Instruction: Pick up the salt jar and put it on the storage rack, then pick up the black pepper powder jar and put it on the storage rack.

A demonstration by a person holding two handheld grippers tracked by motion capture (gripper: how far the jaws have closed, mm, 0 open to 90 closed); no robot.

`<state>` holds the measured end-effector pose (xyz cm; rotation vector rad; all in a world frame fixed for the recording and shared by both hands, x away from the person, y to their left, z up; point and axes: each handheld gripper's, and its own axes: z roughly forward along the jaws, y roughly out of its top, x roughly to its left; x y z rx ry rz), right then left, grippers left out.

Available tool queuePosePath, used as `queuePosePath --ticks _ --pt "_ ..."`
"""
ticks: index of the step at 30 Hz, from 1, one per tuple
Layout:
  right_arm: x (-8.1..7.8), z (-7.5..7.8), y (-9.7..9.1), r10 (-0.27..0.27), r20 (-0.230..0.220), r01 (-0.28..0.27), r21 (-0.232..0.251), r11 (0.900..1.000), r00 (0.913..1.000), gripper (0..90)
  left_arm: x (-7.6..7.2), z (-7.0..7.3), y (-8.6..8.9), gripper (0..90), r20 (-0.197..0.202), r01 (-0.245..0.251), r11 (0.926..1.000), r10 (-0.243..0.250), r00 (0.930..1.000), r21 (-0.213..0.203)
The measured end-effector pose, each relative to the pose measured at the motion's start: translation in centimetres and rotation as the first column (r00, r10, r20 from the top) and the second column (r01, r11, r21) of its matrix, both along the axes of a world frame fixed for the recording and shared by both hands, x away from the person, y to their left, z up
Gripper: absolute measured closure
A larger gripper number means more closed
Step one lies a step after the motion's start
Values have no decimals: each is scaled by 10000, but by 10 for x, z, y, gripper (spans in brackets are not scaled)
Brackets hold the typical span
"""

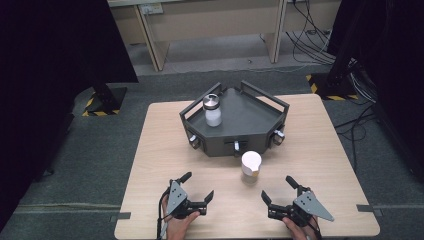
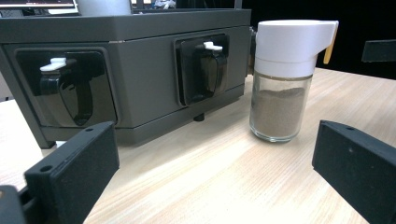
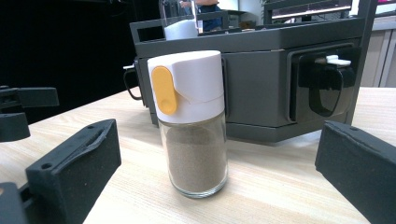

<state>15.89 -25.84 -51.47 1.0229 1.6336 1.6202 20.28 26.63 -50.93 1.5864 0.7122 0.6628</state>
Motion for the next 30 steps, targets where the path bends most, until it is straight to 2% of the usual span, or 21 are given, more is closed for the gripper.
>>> queuePosePath --ticks 14,30 --pt "-2 1 0 -8 116 9 -54 10000 9999 3 -6 -4 3 0 -27 -98 9999 98 9999 -74" --pt "-2 1 -1 -19 158 19 -38 10000 9999 3 -6 -4 2 0 -11 -148 9999 148 9999 -46"
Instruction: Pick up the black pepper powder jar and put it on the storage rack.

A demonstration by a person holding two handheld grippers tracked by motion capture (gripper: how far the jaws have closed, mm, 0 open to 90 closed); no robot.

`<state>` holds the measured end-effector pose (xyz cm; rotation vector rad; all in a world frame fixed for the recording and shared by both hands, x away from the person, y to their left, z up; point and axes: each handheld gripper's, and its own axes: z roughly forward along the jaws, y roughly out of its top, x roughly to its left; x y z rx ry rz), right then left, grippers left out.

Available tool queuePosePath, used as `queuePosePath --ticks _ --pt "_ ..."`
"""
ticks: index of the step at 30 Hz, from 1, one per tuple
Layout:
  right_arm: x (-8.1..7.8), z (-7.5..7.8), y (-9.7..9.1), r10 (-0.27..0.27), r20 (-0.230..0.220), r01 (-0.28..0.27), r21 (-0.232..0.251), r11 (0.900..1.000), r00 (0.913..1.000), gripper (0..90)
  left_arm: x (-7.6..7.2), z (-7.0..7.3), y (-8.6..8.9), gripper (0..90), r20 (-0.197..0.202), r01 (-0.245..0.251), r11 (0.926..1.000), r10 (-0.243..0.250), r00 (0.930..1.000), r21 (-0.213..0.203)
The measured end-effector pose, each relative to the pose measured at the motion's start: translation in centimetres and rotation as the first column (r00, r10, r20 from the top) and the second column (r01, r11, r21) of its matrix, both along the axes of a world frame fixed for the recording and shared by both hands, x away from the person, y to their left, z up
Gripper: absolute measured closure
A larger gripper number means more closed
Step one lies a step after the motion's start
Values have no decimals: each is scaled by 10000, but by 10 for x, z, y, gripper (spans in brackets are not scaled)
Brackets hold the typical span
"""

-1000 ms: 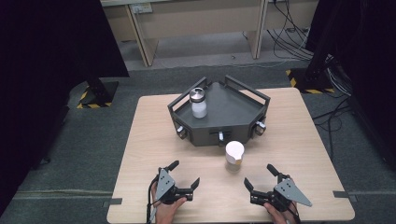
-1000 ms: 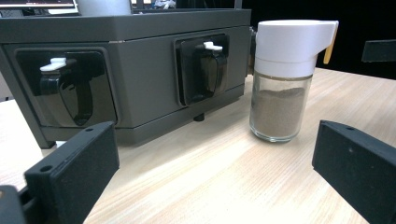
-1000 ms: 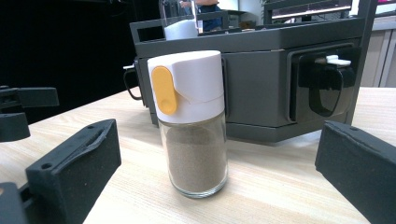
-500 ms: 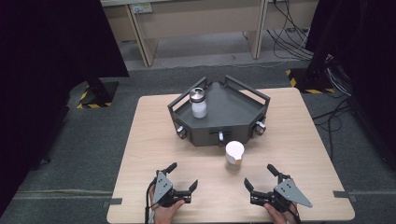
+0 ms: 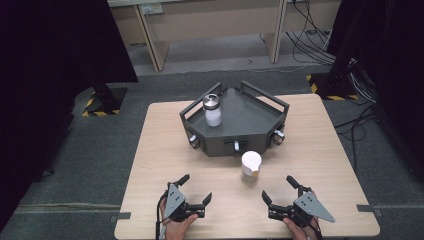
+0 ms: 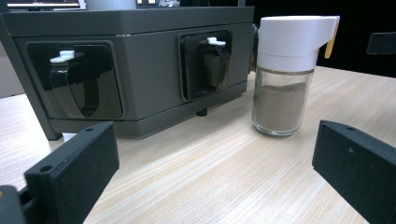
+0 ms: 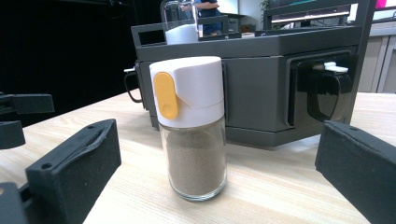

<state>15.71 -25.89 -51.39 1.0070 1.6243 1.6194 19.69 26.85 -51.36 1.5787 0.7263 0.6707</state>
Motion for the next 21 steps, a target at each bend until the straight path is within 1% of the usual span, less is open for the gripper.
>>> queuePosePath --ticks 9,11,21 --pt "0 0 1 -17 28 18 -38 10000 10000 3 -1 -1 1 0 -19 -41 10000 41 10000 -91" --pt "0 0 3 9 23 -8 -78 10000 10000 3 -1 -1 1 0 -73 -22 9999 21 10000 -141" --pt "5 0 10 32 64 -31 -249 9997 10000 3 -1 -2 3 0 -84 6 9999 -7 10000 -140"
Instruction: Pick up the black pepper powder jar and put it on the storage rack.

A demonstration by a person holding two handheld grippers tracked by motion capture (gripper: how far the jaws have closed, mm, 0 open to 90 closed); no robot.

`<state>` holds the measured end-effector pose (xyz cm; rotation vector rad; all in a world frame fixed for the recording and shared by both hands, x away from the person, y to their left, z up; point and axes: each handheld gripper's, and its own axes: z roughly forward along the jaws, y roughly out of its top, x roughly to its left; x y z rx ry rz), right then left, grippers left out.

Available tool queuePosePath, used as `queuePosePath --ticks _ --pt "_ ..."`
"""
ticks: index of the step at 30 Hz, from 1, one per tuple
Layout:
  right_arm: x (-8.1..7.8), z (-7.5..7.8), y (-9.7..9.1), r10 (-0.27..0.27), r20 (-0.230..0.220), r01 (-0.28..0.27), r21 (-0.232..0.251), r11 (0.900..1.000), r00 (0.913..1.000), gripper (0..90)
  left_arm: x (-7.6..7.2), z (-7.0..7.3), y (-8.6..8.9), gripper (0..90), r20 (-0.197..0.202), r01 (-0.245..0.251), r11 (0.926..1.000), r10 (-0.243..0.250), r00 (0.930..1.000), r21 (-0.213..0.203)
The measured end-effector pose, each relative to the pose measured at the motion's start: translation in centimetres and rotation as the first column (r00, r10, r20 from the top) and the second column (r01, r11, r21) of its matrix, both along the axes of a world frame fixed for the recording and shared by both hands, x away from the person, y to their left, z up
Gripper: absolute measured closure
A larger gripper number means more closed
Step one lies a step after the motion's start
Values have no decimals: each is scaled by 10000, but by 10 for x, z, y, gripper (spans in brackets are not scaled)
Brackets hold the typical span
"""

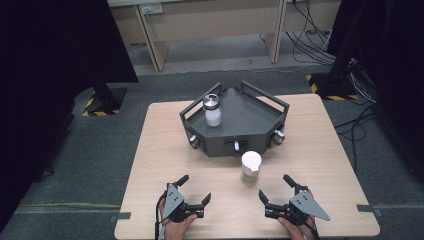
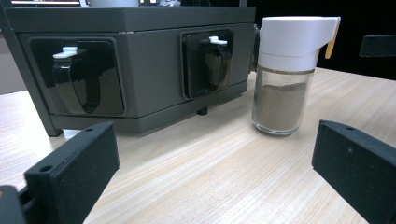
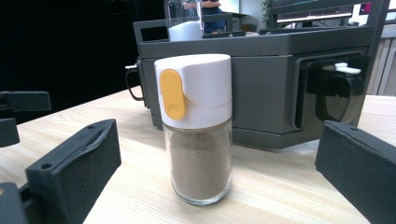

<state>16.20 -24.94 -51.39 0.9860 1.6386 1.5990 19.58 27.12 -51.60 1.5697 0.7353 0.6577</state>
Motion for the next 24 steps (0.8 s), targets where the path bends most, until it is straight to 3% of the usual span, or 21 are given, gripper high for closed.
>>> queuePosePath --ticks 24 --pt "30 3 25 68 -43 -70 -382 9992 10000 3 1 -2 1 1 -139 -34 9999 32 9999 -112"
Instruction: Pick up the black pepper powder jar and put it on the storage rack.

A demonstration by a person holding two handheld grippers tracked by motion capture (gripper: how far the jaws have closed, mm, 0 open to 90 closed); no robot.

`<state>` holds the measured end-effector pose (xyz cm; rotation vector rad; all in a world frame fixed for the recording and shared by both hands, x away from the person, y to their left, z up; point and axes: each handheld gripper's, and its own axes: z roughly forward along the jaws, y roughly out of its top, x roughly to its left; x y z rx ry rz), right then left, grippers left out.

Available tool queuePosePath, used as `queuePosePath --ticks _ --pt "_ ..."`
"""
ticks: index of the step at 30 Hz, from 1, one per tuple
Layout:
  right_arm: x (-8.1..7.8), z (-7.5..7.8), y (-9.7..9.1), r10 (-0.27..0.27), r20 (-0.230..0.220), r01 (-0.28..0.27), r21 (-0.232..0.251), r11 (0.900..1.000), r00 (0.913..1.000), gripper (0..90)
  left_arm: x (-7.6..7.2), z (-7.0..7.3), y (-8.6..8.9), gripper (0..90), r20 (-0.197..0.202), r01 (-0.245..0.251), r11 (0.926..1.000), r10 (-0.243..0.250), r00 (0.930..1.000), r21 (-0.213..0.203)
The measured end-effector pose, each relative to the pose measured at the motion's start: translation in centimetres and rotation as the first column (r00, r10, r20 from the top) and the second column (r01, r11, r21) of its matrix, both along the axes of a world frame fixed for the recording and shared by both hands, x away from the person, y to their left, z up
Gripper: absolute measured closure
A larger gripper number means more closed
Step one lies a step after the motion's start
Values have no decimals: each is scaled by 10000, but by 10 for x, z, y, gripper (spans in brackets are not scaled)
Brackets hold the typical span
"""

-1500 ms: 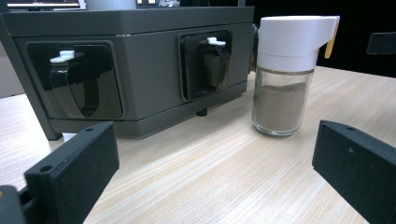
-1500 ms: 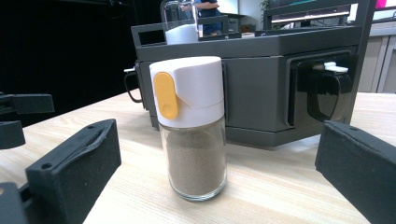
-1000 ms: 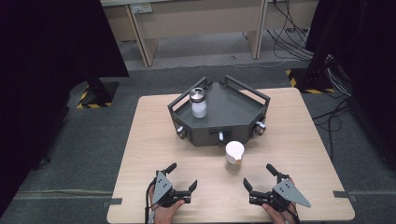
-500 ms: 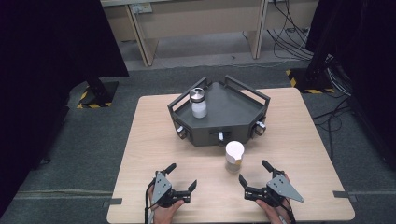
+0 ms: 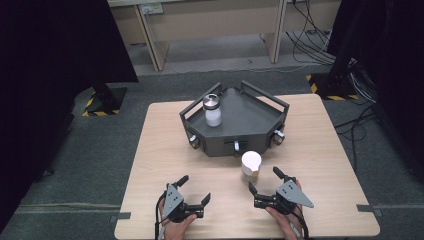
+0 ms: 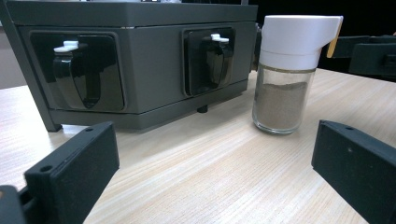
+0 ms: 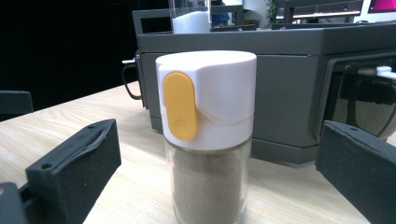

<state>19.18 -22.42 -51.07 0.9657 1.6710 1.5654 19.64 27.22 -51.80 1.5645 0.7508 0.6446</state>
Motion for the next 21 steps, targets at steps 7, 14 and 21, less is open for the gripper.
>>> queuePosePath --ticks 7,14,21 --pt "10 4 5 -25 -23 25 -187 9998 10000 17 0 0 1 1 -26 -26 10000 26 10000 -7" --pt "16 4 12 63 -28 -64 -412 9991 10000 38 0 0 1 1 -48 -38 10000 38 10000 -17" --pt "24 7 23 72 -16 -73 -623 9980 10000 71 0 0 2 2 -49 -76 9999 76 10000 -70"
